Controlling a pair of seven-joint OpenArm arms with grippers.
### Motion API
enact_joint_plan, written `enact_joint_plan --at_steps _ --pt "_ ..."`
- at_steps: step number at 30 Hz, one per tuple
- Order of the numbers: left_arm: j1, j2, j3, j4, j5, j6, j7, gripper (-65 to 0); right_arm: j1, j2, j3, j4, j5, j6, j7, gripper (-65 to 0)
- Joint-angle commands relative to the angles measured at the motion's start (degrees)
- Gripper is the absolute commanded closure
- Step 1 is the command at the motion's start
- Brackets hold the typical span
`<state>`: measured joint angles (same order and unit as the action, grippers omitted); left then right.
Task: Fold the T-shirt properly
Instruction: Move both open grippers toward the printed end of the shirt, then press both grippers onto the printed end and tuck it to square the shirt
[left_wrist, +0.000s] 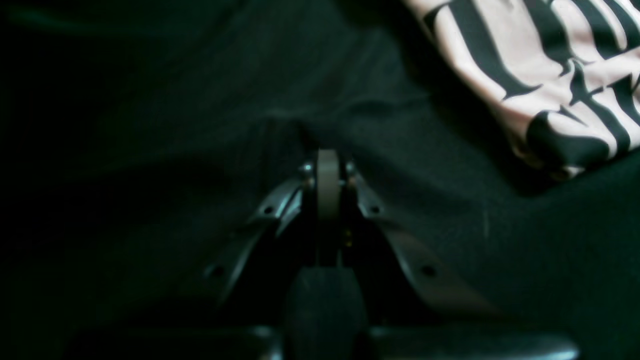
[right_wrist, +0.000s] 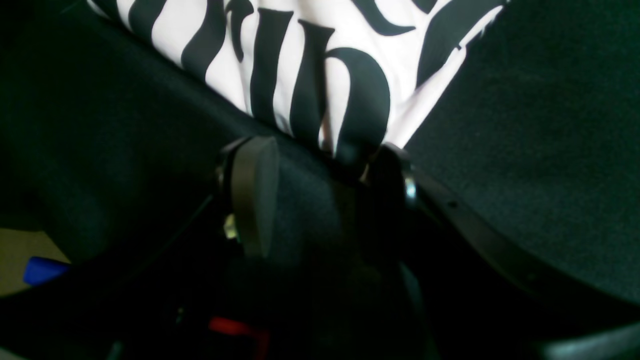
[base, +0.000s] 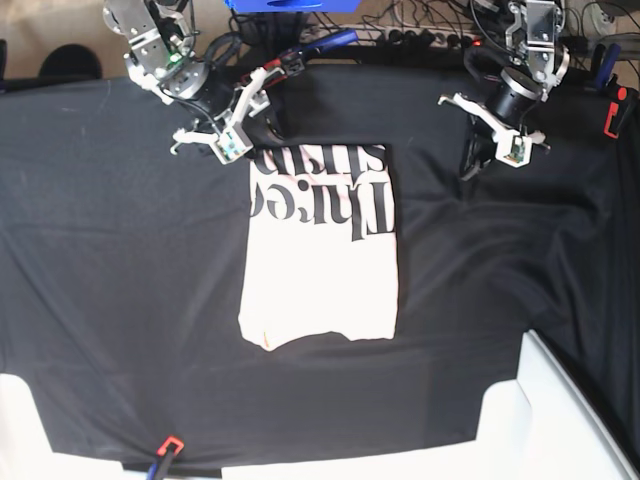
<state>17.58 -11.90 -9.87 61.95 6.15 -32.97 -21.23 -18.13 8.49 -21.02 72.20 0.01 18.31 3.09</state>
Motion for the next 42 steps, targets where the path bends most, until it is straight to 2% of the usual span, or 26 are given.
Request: enact_joint_plan --at_steps 1,14,16,19,20,21,39,41,42 --pt "-0.05 -0.71 -0.29 0.42 -0.83 0.05 -1.67 0.0 -0.02 -0.01 -0.04 1.07 0.65 0.38 1.52 -29.0" --pt "-0.05 -0.71 -0.29 0.07 -0.83 0.05 -1.67 0.0 0.94 -0.8 -0.04 4.06 0.65 0.38 1.43 -28.6" --pt "-0.05 -0.71 -0.29 0.07 -0.83 0.05 -1.67 0.0 0.94 -1.33 -0.04 4.32 0.65 0.38 -0.5 -22.5" --pt "-0.05 -0.71 -0.37 0.07 -0.83 0.05 -1.67 0.0 0.94 -1.68 -0.04 4.32 0.65 0.38 -3.66 -7.4" --pt "-0.05 -0.71 -0.37 0.07 -0.83 0.05 -1.67 0.0 0.94 -1.68 -0.04 4.32 0.65 0.38 -3.84 -4.4" --pt "-0.13 -0.71 -0.37 0.07 -0.83 0.05 -1.67 0.0 0.86 -1.68 -0.04 4.32 0.65 0.38 -3.84 -3.9" --pt "-0.13 -0.8 -0.37 0.07 -0.75 0.05 -1.67 0.0 -0.73 -1.68 -0.04 4.85 0.65 0.02 -4.02 -5.1" --pt "-0.13 -0.8 -0.37 0.07 -0.83 0.05 -1.67 0.0 -0.64 -1.68 -0.04 6.43 0.56 0.02 -5.69 -7.5" --pt "-0.13 -0.8 -0.37 0.07 -0.83 0.05 -1.67 0.0 -0.55 -1.68 -0.04 7.49 0.56 0.02 -7.18 -11.5"
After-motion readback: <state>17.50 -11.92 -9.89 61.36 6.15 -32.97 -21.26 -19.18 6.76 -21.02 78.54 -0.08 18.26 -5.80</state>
